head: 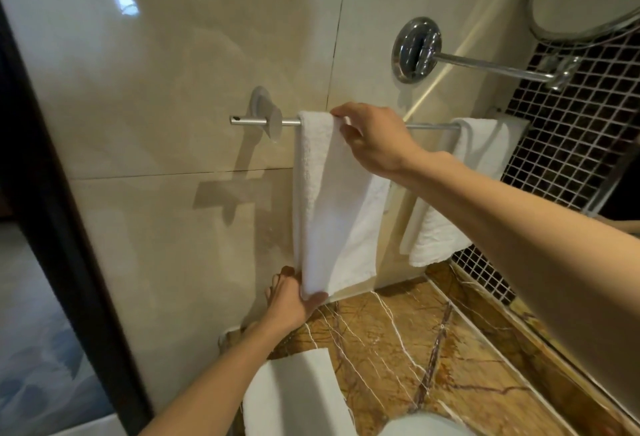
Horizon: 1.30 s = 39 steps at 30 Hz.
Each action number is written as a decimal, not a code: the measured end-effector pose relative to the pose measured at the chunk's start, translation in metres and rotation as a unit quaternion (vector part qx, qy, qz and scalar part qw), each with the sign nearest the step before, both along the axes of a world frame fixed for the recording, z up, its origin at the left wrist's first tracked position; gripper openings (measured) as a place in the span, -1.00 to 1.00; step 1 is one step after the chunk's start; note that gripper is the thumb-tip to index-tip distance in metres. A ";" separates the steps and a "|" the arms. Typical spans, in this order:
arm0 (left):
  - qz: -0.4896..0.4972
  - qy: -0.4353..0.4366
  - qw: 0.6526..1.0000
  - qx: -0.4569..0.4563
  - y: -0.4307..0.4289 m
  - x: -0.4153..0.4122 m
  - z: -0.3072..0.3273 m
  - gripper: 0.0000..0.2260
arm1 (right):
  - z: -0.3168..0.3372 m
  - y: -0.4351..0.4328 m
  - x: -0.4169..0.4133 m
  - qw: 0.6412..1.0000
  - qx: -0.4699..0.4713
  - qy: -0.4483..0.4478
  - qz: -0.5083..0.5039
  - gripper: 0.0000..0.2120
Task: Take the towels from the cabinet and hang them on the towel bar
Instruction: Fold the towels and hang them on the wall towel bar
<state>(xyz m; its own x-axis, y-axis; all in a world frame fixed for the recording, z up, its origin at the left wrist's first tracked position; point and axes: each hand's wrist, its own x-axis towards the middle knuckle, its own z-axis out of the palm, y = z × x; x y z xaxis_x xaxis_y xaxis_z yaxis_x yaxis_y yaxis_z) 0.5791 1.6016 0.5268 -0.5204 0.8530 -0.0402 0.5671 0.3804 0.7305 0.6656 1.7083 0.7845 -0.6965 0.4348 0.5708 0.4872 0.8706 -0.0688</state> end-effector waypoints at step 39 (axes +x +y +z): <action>0.123 -0.194 0.954 0.195 0.002 0.000 -0.043 -0.82 | 0.020 -0.005 0.006 0.998 -0.033 -0.023 0.046 -0.71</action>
<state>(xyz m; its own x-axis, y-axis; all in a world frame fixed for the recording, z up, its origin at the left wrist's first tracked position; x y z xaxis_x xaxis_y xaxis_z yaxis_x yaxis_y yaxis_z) 0.5787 1.6035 0.4836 -0.7169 0.6967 0.0244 0.1539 0.1239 0.9803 0.6715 1.7030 0.8042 -0.7604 0.4030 0.5093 0.4091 0.9063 -0.1063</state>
